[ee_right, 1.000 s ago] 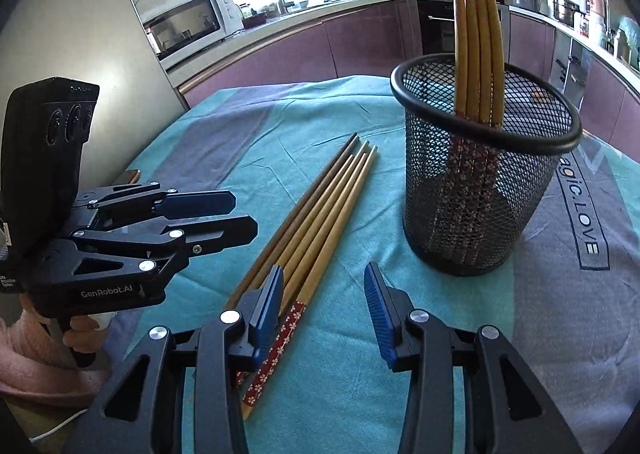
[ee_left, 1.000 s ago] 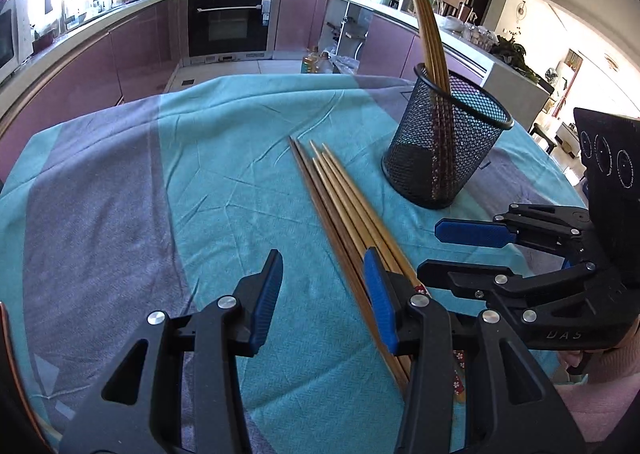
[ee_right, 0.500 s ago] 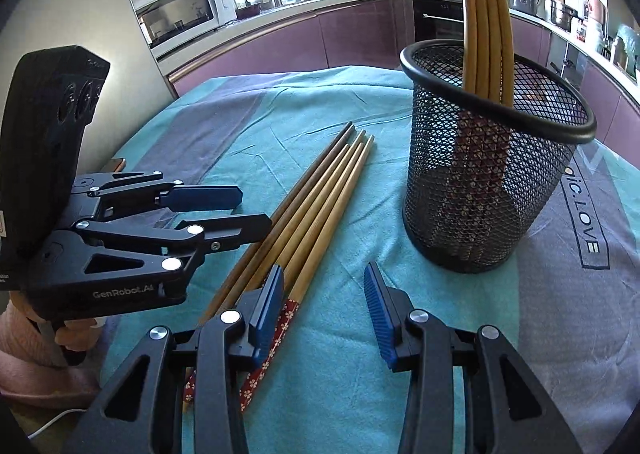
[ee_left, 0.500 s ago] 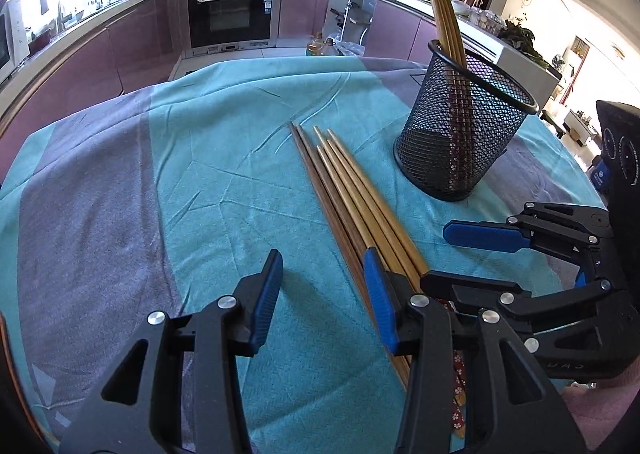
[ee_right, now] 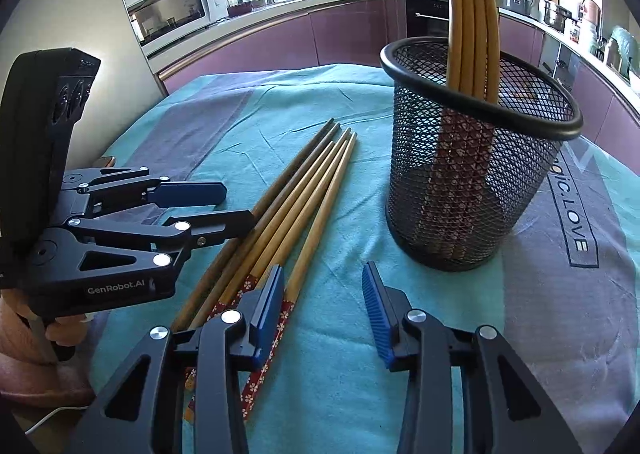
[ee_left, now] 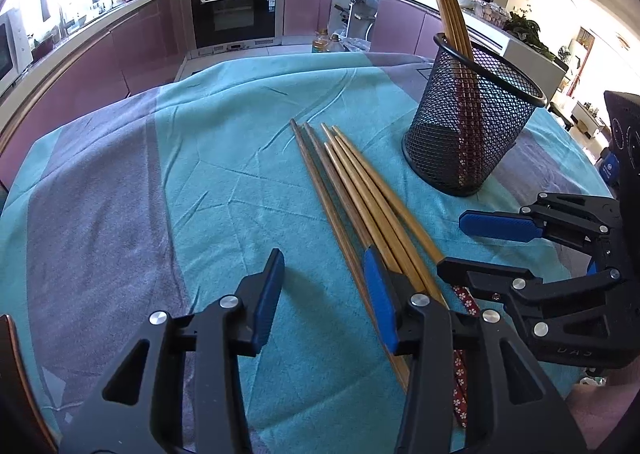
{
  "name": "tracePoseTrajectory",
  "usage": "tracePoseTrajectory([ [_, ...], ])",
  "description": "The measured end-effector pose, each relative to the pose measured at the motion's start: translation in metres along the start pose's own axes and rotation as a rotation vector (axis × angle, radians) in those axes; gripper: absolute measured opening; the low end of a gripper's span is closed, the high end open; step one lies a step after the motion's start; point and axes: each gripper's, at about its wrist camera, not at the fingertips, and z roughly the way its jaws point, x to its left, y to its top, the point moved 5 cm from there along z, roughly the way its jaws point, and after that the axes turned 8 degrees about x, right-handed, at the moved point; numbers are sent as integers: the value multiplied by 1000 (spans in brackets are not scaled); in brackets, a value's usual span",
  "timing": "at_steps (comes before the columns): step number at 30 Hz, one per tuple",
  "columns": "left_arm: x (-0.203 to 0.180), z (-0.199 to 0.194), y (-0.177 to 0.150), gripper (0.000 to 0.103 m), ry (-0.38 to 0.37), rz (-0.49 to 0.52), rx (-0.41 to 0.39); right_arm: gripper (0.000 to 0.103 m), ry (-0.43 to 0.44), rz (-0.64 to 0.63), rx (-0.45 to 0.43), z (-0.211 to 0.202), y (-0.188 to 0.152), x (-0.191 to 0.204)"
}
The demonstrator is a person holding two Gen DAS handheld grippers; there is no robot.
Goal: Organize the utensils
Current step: 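Move both tools back over the remaining chopsticks, then close the left tool on a chopstick while the right tool grasps another chopstick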
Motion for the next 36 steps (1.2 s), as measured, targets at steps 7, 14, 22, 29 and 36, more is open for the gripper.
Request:
tracePoseTrajectory([
  [7,1,2,6,39,12,10,2,34,-30,0,1,5,6,1],
  [14,4,11,21,34,16,19,22,30,-66,-6,-10,12,17,5],
  [22,4,17,24,23,-25,-3,28,13,-41,60,-31,13,22,-6],
  [29,3,16,19,10,-51,-44,24,6,30,144,-45,10,18,-14],
  [36,9,3,6,8,-73,-80,6,6,76,142,-81,-4,15,-13],
])
